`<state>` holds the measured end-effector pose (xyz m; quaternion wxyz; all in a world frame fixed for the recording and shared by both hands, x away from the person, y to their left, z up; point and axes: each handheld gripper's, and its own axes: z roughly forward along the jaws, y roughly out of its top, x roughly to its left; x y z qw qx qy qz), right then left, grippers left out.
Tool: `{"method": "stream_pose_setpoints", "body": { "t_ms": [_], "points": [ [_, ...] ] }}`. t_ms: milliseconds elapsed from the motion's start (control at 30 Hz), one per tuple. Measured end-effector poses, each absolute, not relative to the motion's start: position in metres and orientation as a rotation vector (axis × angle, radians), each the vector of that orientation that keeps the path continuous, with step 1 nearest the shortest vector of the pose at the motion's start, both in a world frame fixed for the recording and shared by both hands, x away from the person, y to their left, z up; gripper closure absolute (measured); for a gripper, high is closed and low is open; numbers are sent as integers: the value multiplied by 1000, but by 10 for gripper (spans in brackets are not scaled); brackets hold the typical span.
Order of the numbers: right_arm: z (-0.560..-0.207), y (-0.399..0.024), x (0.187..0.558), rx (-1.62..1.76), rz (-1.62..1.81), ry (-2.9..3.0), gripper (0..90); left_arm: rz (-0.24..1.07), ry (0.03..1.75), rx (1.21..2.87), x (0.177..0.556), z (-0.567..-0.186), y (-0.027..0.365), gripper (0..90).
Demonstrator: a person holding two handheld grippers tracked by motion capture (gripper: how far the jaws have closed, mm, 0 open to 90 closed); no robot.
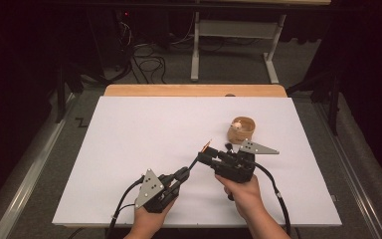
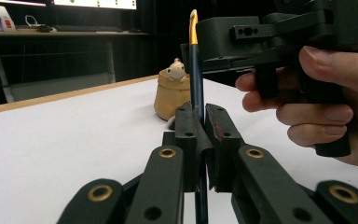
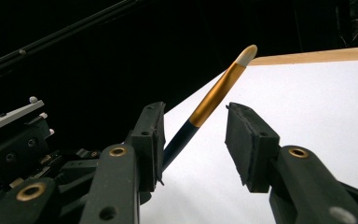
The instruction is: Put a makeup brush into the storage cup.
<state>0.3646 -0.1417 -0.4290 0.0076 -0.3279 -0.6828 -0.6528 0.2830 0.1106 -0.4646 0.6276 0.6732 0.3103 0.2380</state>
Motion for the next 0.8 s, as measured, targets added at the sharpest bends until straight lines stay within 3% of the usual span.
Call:
{"method": "stream_pose_setpoints", "body": {
  "t_ms": [800],
  "points": [
    [-435,-142,368,-1025,-2005,-2031,717,553,702,1570,282,-469,105,846]
  ]
}}
